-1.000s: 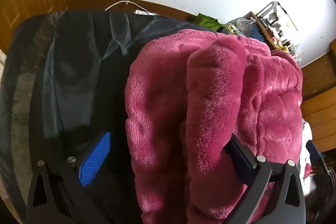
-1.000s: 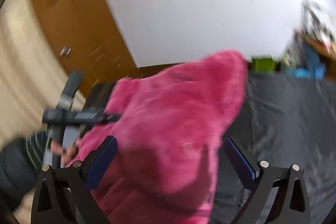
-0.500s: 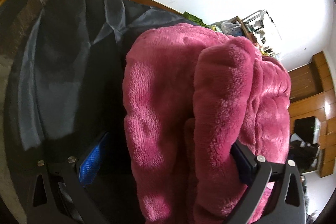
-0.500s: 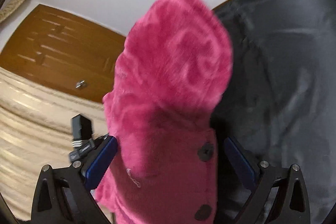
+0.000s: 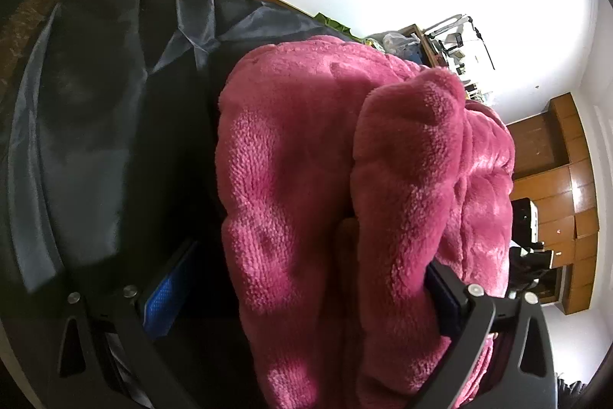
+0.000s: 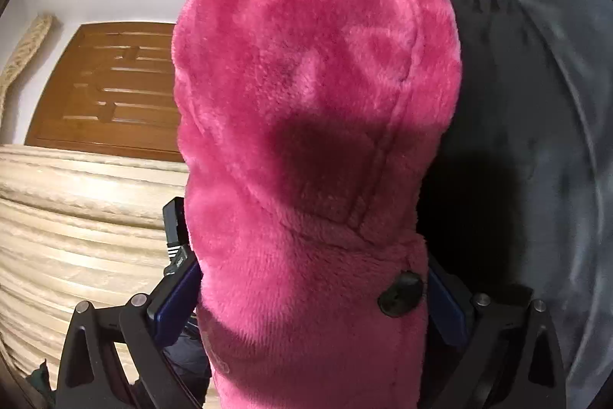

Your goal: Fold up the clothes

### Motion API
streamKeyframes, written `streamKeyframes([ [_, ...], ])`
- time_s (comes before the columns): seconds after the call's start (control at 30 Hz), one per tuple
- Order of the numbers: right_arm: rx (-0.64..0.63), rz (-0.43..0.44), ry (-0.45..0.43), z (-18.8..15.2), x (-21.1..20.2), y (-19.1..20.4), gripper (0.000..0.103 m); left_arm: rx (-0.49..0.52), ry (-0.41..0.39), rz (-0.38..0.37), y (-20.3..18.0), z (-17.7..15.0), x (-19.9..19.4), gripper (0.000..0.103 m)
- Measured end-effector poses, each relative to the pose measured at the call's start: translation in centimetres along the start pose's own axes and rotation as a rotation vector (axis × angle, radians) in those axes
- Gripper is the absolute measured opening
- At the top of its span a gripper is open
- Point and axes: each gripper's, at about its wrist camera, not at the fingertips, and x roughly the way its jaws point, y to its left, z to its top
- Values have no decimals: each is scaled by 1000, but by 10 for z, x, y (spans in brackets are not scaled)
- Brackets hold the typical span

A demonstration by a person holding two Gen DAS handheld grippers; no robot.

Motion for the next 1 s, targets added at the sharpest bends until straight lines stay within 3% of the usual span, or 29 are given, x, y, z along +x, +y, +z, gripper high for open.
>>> streamKeyframes([
  [0.3,0,37,31,-1,2,-6,103,-4,26,-103,1,6,9,103],
  [0.7,-48,-43,92,-6,3,2,103,-22,59,-169,-10,10,28,102],
  [1.0,-66,-110,-18,-30,-28,25,82,2,29,-158,-26,6,19,80],
])
